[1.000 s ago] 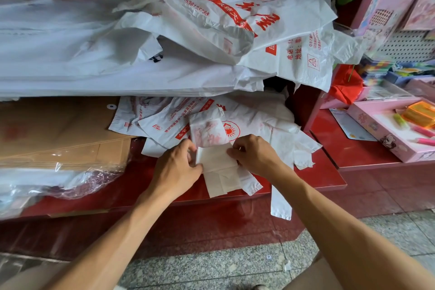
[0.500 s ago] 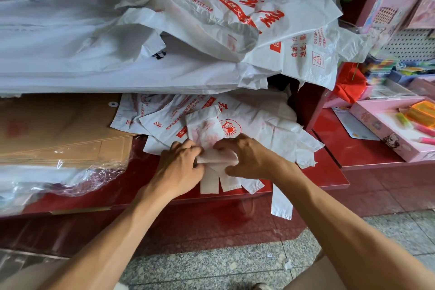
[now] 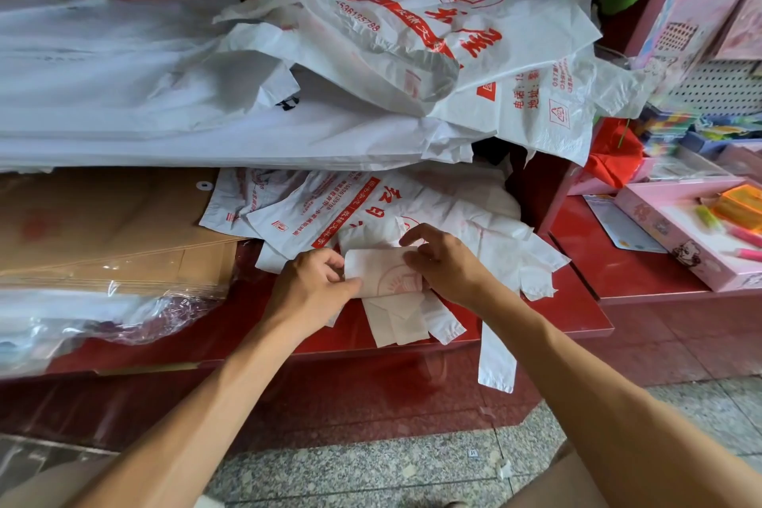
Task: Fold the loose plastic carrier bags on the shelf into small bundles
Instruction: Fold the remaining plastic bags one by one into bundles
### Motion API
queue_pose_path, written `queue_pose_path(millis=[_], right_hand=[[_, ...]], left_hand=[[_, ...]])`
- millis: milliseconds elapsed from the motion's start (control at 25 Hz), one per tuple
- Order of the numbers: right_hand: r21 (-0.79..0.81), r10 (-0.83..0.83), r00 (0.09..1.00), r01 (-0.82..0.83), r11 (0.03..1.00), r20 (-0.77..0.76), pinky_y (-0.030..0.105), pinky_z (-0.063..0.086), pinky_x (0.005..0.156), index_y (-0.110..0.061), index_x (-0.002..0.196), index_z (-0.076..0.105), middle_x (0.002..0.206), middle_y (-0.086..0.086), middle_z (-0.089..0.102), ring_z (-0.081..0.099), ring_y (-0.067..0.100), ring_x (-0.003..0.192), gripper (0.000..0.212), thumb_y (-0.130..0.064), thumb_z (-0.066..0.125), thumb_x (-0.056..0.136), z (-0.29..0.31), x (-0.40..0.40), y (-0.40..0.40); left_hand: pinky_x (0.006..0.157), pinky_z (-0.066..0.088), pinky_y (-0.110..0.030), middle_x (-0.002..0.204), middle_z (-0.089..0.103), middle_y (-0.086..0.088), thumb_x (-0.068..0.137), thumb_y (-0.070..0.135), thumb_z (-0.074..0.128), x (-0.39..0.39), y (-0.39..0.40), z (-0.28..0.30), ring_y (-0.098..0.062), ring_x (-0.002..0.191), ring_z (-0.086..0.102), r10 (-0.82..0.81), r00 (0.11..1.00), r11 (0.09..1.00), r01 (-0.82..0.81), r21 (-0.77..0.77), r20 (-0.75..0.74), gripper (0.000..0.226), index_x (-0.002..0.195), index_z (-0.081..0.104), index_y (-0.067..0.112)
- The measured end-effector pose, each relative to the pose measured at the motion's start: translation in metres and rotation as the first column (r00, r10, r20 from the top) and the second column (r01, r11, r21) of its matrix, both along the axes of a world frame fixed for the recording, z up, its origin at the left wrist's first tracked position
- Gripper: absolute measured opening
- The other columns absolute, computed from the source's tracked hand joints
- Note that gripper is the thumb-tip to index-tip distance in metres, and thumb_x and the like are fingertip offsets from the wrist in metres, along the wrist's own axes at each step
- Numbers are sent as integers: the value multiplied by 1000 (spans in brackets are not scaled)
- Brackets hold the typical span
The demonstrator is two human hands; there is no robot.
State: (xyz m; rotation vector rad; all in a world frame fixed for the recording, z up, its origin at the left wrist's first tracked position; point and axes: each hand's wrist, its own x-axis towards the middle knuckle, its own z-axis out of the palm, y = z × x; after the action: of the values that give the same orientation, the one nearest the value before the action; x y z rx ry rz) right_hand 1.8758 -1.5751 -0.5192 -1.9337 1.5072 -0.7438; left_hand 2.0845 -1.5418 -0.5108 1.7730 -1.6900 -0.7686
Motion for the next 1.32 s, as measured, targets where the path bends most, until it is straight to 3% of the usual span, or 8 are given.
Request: queue_pose_path(millis=[160,320,440,560,640,800,1120,1320], right_hand=[[-87,18,986,-33,996,-168,30,38,65,-14,118,52,93,4,70,60,25,80,21,-18,51,97,-7,11,-2],[-290,-101,961,23,957,-258,30,38,65,-15,115,49,94,-2,60,57,22,82,36,-32,65,87,-5,17,3],[-359,128,940,-244,901,-318,34,43,85,-23,126,53,124,-5,57,53,20,109,53,-44,69,79,11,16,5],[-92,249,857,-322,942,-452,37,39,99,-27,141,42,137,-4,52,43,18,123,68,-34,70,80,16,15,8],[-20,226,925,-244,970,-304,30,43,93,-24,141,42,130,2,59,54,20,113,64,-19,68,83,14,11,8],[-20,49,997,-50,999,-53,25,49,73,-19,130,54,112,6,67,64,19,87,43,-23,67,89,14,5,4],[28,-99,940,114,993,-326,29,36,63,-18,85,48,92,3,49,51,21,81,23,-37,57,93,4,22,3],[82,-77,978,62,995,195,34,52,59,-17,84,53,81,4,62,58,23,71,17,-19,69,89,14,27,6]], left_hand=[[97,43,-38,129,49,9,69,48,73,0,2,-7,-14,116,48,-190,935,959,242,-148,300,77,138,44,30],[100,42,-41,126,55,14,67,48,54,-2,1,-7,-14,120,50,-286,871,943,331,-46,400,63,126,58,27],[97,44,-40,119,65,8,76,26,59,-1,-1,-7,-19,117,54,-243,850,942,321,-94,468,43,118,62,26],[76,49,-34,91,70,-1,86,17,56,-2,0,-3,-25,92,64,-184,933,965,231,-124,308,21,104,68,22],[61,42,-27,78,65,1,90,15,54,-3,-2,1,-20,78,62,-116,982,983,135,-122,151,16,96,68,20],[64,40,-15,97,71,2,92,14,57,0,-5,4,-5,81,59,-11,995,1000,8,-30,-104,24,114,64,22],[93,46,-42,102,51,1,84,42,70,1,-7,-14,-25,107,52,-65,963,997,74,-27,262,35,112,65,20],[58,45,-19,82,66,7,87,13,67,0,-9,-1,-12,74,59,8,982,999,-15,-34,-187,12,93,61,22]])
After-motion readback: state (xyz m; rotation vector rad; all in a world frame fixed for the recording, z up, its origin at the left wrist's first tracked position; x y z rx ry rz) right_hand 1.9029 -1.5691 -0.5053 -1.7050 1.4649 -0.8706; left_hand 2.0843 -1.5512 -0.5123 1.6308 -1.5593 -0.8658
